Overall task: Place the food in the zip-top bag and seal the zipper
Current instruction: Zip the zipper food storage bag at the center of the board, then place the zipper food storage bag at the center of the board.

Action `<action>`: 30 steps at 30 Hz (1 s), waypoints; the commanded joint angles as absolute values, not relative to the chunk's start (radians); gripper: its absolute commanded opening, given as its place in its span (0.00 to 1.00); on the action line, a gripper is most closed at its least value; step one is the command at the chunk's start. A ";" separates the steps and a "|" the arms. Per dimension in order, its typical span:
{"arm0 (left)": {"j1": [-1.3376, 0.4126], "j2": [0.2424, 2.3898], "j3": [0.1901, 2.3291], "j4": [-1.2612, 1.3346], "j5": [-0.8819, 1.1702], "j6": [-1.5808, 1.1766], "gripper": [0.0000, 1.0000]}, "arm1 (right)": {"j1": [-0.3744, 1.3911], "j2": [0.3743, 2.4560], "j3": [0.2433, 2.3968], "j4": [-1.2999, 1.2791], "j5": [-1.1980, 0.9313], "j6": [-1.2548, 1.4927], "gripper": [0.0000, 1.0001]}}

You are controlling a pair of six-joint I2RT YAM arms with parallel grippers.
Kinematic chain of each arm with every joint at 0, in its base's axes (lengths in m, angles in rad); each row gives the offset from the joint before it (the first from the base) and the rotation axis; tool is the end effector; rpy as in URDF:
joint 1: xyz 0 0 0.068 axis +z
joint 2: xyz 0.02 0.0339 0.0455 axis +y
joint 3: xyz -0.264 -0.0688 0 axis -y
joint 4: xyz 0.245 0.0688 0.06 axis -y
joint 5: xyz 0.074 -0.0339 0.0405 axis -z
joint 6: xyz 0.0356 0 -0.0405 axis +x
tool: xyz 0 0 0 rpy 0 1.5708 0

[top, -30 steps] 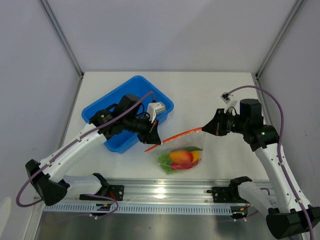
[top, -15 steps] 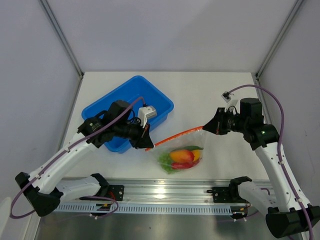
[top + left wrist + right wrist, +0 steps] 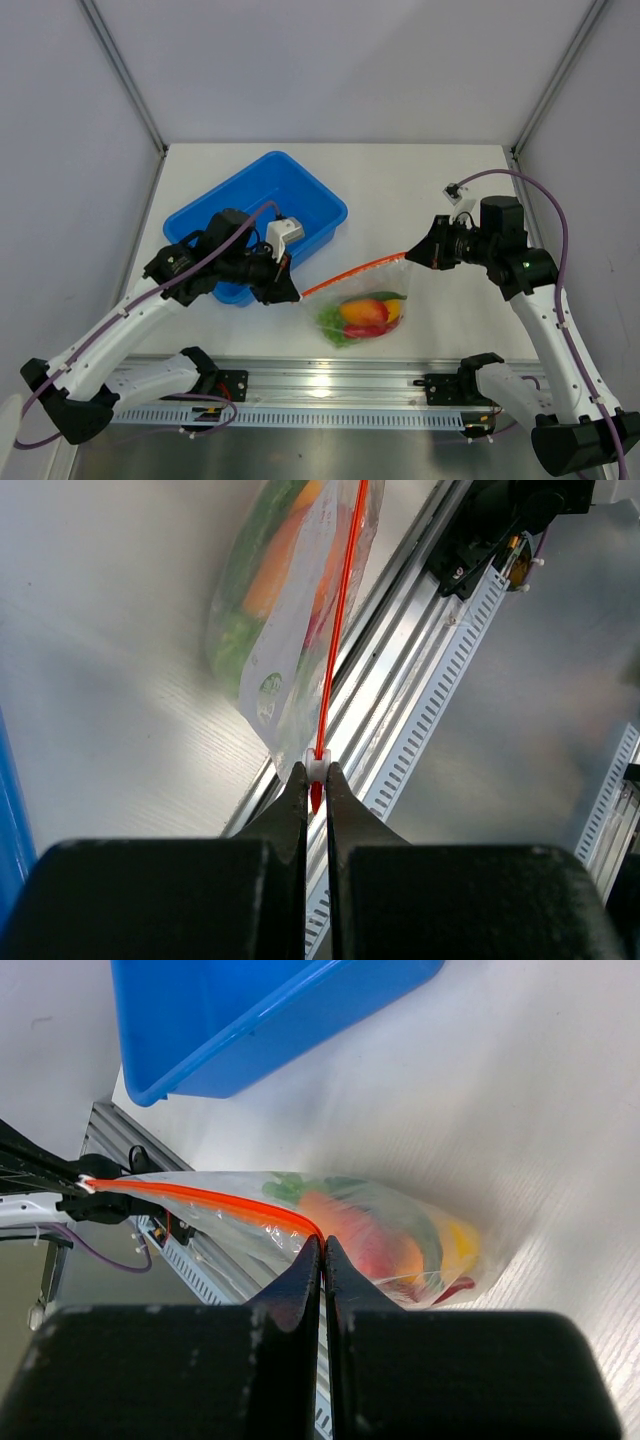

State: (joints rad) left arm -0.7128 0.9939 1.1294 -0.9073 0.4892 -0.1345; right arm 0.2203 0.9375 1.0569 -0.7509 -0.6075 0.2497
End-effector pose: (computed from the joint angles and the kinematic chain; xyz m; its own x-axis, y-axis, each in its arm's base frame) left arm 0.1299 -0.1344 0.3538 -0.6344 0.3920 -0.6662 0.7538 0.5047 -0.4209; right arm 0.1743 0.0599 0.3541 -0.7137 0.0481 -0.6988 -0.4672 0.7107 0.5260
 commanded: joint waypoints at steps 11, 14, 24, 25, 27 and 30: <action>-0.701 0.949 1.104 -0.940 0.449 -0.175 0.18 | 0.227 0.919 1.068 -0.733 -0.583 0.230 0.00; -0.703 0.966 1.137 -0.940 0.427 -0.189 0.61 | 0.229 0.925 1.062 -0.730 -0.583 0.238 0.00; -0.701 1.031 1.351 -0.910 0.181 -0.230 1.00 | 0.155 1.064 1.130 -0.801 -0.423 0.276 0.00; -0.701 1.035 1.374 -0.905 0.176 -0.233 0.99 | 0.140 1.078 1.131 -0.798 -0.420 0.285 0.00; -0.703 1.048 1.393 -0.897 0.178 -0.238 1.00 | 0.117 1.133 1.155 -0.807 -0.368 0.316 0.00; -0.703 1.065 1.420 -0.914 0.196 -0.261 0.99 | 0.060 1.241 1.215 -0.851 -0.281 0.319 0.00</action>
